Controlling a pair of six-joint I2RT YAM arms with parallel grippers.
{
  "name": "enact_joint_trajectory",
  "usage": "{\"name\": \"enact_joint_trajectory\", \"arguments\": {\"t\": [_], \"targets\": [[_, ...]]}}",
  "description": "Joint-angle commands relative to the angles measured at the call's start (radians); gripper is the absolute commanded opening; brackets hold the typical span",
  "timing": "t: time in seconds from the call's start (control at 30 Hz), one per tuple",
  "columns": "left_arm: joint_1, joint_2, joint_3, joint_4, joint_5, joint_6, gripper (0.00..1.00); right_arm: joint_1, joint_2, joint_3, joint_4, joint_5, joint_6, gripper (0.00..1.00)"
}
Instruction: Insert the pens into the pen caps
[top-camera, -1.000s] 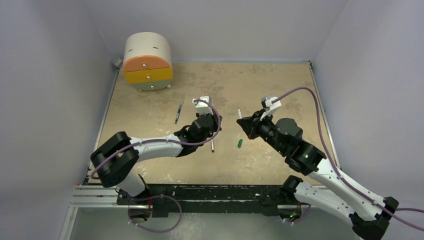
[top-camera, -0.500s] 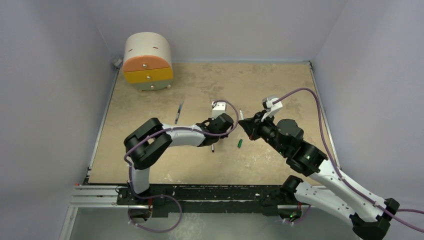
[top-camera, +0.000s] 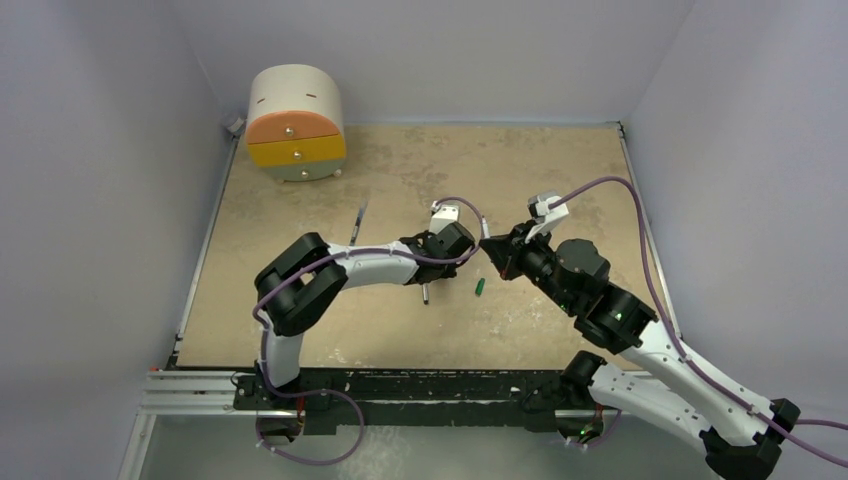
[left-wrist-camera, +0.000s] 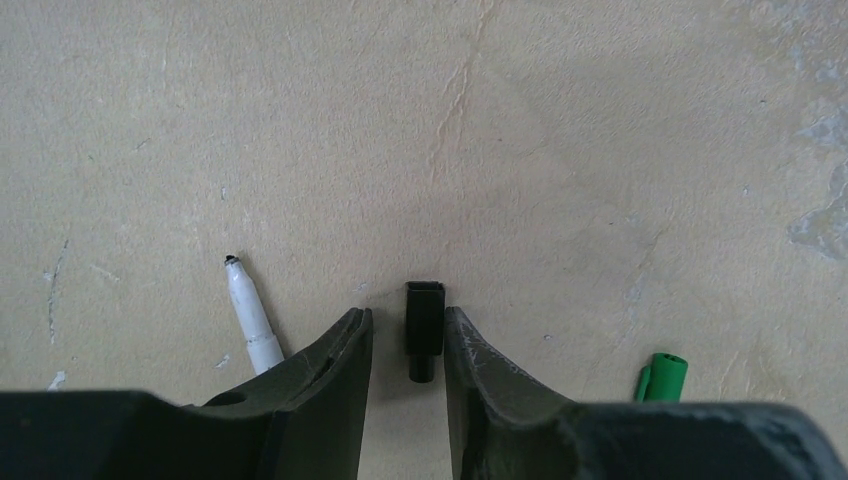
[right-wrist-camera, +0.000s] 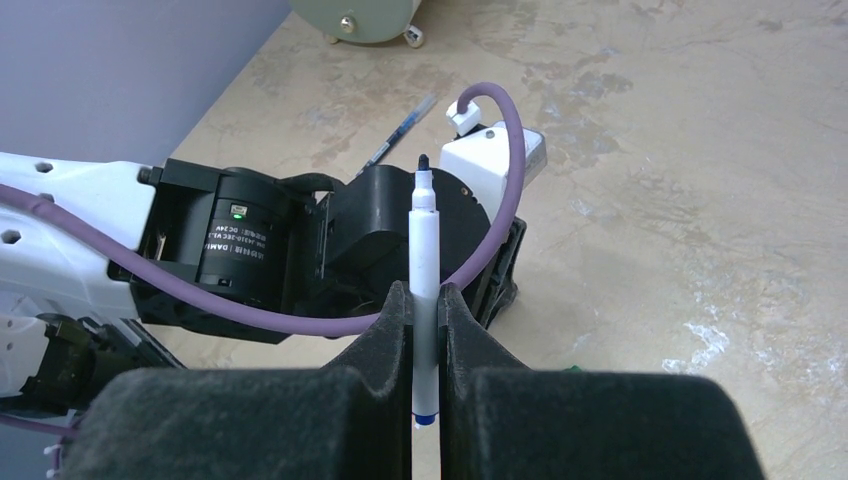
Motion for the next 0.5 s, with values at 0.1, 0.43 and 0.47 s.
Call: {"name": "enact_joint_trajectory", "arguments": {"t": [0.1, 0.43, 0.47], "targets": [[-0.006, 0.036, 0.078, -0.111, -0.024, 0.063, 0.32, -0.004, -0.016, -0.003, 0.023, 0.019, 0.002, 0.0], [-0.034, 0.1, 0.183, -0.217, -0.099, 0.106, 0.33, -0.004, -0.037, 0.002, 0.011, 0.031, 0.005, 0.0], [-0.035, 0.105, 0.189, -0.223, -0.099, 0.108, 0.32, -0.004, -0.04, 0.004, 0.007, 0.034, 0.004, 0.0]]}}
